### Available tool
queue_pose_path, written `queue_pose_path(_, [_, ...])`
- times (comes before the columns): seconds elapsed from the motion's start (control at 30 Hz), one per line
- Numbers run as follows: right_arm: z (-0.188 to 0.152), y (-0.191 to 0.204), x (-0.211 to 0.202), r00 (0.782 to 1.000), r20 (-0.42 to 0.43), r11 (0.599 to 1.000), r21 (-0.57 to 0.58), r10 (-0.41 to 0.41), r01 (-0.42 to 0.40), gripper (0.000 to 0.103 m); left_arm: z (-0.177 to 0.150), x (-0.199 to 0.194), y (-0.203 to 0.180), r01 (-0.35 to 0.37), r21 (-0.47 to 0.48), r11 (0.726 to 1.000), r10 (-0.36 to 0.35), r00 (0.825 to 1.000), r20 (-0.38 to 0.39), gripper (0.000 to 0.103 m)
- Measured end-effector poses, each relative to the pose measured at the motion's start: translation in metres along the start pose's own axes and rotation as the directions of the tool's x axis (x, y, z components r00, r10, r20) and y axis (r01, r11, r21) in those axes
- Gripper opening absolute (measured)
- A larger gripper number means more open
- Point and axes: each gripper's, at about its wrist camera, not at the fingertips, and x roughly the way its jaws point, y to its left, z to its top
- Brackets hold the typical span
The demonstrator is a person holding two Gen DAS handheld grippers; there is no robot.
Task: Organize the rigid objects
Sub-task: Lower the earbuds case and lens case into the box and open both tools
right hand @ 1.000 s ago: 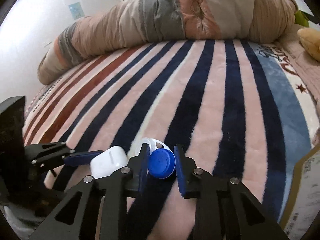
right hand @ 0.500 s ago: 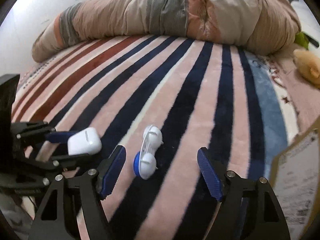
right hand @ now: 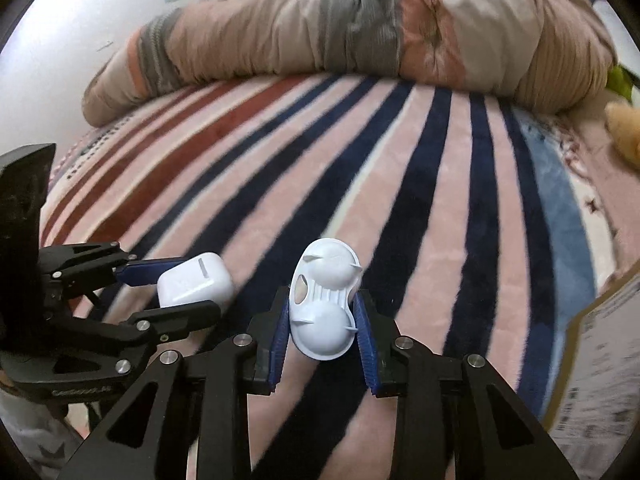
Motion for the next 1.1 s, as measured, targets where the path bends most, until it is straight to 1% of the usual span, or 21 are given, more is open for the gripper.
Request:
queue_pose_path(0.07, [0.004, 0.006, -0.017, 1.000, 0.029, 1.000, -0.006, 0.013, -0.013, 0.027, 0.004, -0.017, -0.003, -0.006, 0.004, 1.000, 0.006, 1.000, 0.029, 0.041])
queue_pose_path(0.17, [0.010, 0.019, -0.052, 0.995, 0.091, 0.999, -0.029, 0.026, -0.023, 0.027, 0.010, -0.047, -0.012, 0.000, 0.014, 1.000, -0.001, 0.996, 0.084, 0.041])
queue_pose_path(0.27, [0.014, 0.026, -0.092, 0.985, 0.162, 0.998, -0.043, 0.054, -0.048, 0.027, 0.018, -0.077, -0.029, 0.010, 0.040, 0.999, -0.015, 0.991, 0.136, 0.041])
queue_pose_path(0.33, [0.014, 0.022, -0.119, 0.976, 0.206, 0.998, -0.031, 0.067, -0.062, 0.027, 0.023, -0.093, -0.044, 0.013, 0.069, 0.998, -0.024, 0.985, 0.170, 0.041])
queue_pose_path(0.43, [0.009, 0.009, -0.156, 0.963, 0.268, 1.000, -0.012, 0.031, -0.029, 0.027, 0.035, -0.114, -0.069, 0.039, 0.111, 0.993, -0.062, 0.976, 0.208, 0.041])
queue_pose_path(0.5, [0.004, -0.002, -0.175, 0.956, 0.292, 1.000, 0.007, -0.002, 0.000, 0.027, 0.042, -0.120, -0.085, 0.055, 0.140, 0.989, -0.086, 0.971, 0.223, 0.041])
queue_pose_path(0.6, [-0.009, -0.031, -0.203, 0.946, 0.317, 0.997, 0.065, -0.064, 0.046, 0.027, 0.054, -0.126, -0.119, 0.091, 0.196, 0.976, -0.136, 0.962, 0.235, 0.041])
queue_pose_path(0.73, [-0.028, -0.072, -0.229, 0.935, 0.318, 0.983, 0.144, -0.157, 0.116, 0.027, 0.076, -0.120, -0.163, 0.153, 0.258, 0.954, -0.210, 0.954, 0.212, 0.041])
queue_pose_path(0.8, [-0.039, -0.098, -0.238, 0.932, 0.298, 0.970, 0.189, -0.208, 0.156, 0.027, 0.085, -0.114, -0.185, 0.166, 0.291, 0.942, -0.230, 0.952, 0.200, 0.041])
queue_pose_path(0.87, [-0.047, -0.123, -0.242, 0.932, 0.270, 0.958, 0.217, -0.242, 0.186, 0.028, 0.091, -0.112, -0.206, 0.179, 0.320, 0.930, -0.247, 0.951, 0.187, 0.041])
queue_pose_path(1.0, [-0.046, -0.162, -0.230, 0.941, 0.187, 0.944, 0.229, -0.281, 0.237, 0.028, 0.103, -0.100, -0.238, 0.197, 0.367, 0.909, -0.268, 0.951, 0.154, 0.041])
queue_pose_path(1.1, [-0.041, -0.176, -0.215, 0.943, 0.137, 0.939, 0.212, -0.304, 0.272, 0.028, 0.107, -0.090, -0.253, 0.191, 0.394, 0.899, -0.260, 0.957, 0.128, 0.041])
